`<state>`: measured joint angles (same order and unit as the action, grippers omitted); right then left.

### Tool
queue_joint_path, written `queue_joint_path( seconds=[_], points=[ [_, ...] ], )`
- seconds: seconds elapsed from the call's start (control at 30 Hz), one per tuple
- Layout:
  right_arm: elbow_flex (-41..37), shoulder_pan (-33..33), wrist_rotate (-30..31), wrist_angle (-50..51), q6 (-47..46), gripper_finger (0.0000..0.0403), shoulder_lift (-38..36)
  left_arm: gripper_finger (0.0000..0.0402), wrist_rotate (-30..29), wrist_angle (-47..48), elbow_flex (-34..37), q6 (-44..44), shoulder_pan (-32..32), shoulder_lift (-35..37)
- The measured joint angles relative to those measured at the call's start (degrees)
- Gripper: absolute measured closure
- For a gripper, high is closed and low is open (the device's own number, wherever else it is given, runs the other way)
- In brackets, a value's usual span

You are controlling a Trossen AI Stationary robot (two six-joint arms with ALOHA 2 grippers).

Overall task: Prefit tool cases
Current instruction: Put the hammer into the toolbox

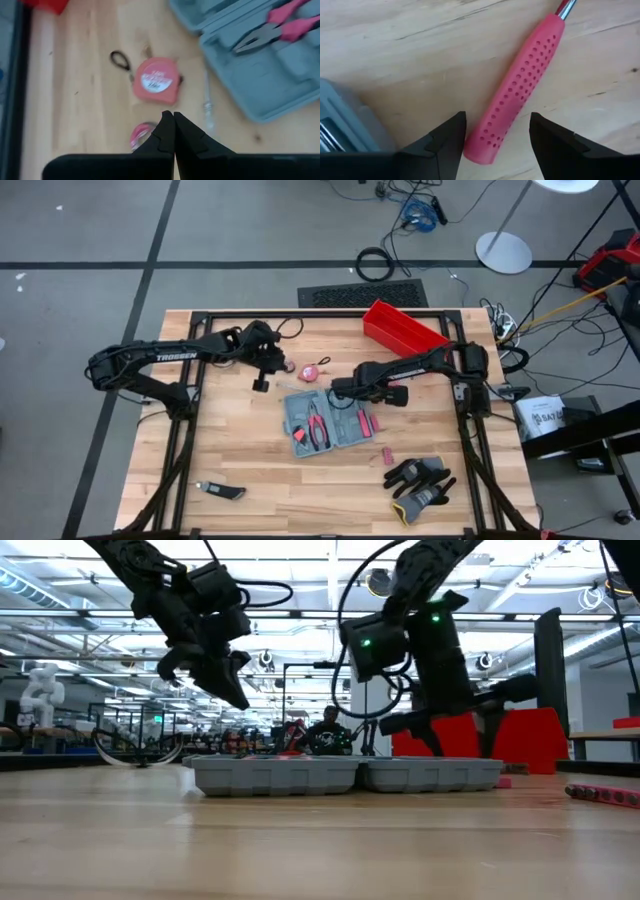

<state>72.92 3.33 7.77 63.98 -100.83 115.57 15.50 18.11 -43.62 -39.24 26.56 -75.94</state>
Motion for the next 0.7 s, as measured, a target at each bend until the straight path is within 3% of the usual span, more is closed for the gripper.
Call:
queue_joint_path(
  seconds=[0.13, 0.33, 0.43, 0.57, 0.7],
  points=[
    [-4.73, 0.2, -1.45, -7.61, 3.39, 0.0218, -0.73, 0.04, 1.63, 0.42, 0.0, 0.15, -1.68, 0.01],
    [-6.47, -1.4, -1.19, -9.64, 5.13, 0.0333, -1.43, 0.04, 1.69, 0.9, 0.02, 0.05, -3.88, 0.0],
    [-5.64, -2.96, 1.8, -8.01, 5.79, 0.0333, -1.77, 0.04, 1.72, 0.86, 0.02, -0.07, -4.37, 0.0],
    [-2.59, -4.62, -0.14, 2.23, 4.95, 0.0339, -1.54, 0.04, 1.69, 0.89, 0.02, -0.04, -4.69, 0.0],
    [2.3, -7.16, -2.63, 16.72, 2.82, 0.0399, -1.19, 0.04, 1.71, 1.16, 0.02, 1.26, -4.9, 0.01]
  ],
)
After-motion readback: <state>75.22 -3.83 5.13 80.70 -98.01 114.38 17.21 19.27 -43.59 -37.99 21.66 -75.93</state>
